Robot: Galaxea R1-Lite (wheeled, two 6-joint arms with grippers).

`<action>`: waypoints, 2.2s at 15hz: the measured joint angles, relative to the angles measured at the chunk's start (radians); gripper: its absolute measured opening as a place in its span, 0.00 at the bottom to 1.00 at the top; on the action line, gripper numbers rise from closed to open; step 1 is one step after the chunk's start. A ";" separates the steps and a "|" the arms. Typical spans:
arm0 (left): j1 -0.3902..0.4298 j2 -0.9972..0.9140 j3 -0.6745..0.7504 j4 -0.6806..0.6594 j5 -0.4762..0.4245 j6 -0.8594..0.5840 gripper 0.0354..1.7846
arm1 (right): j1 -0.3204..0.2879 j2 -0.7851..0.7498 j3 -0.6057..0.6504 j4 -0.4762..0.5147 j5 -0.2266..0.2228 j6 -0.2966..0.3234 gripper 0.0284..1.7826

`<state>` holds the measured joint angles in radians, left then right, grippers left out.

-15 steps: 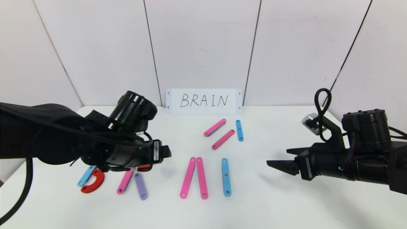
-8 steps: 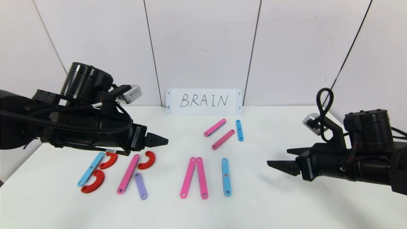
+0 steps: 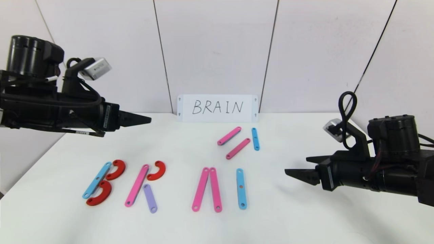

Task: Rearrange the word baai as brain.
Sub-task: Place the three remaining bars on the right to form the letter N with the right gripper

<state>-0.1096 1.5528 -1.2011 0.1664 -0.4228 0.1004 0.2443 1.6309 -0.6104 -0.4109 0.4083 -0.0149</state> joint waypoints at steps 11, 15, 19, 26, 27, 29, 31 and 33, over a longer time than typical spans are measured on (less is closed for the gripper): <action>0.043 0.005 -0.043 -0.004 -0.005 0.002 0.97 | 0.203 0.094 -0.304 0.128 -0.400 0.150 0.97; 0.044 0.004 -0.043 -0.004 -0.004 0.002 0.97 | 0.275 0.184 -0.537 0.294 -0.475 0.189 0.97; 0.043 0.008 -0.042 -0.005 -0.006 0.001 0.97 | 0.339 0.354 -0.770 0.395 -0.580 0.227 0.97; 0.043 0.029 -0.045 -0.005 -0.009 0.002 0.97 | 0.366 0.635 -1.068 0.404 -0.634 0.228 0.97; 0.043 0.032 -0.045 -0.005 -0.010 0.002 0.97 | 0.364 0.667 -1.101 0.404 -0.634 0.228 0.97; 0.043 0.036 -0.046 -0.004 -0.010 0.001 0.97 | 0.357 0.724 -1.159 0.404 -0.635 0.230 0.97; 0.043 0.038 -0.047 -0.004 -0.012 0.001 0.97 | 0.352 0.774 -1.202 0.406 -0.635 0.246 0.97; 0.041 0.039 -0.047 -0.004 -0.012 0.001 0.97 | 0.351 0.807 -1.223 0.407 -0.639 0.263 0.97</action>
<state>-0.0683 1.5917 -1.2479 0.1619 -0.4347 0.1019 0.5955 2.4381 -1.8330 -0.0038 -0.2304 0.2477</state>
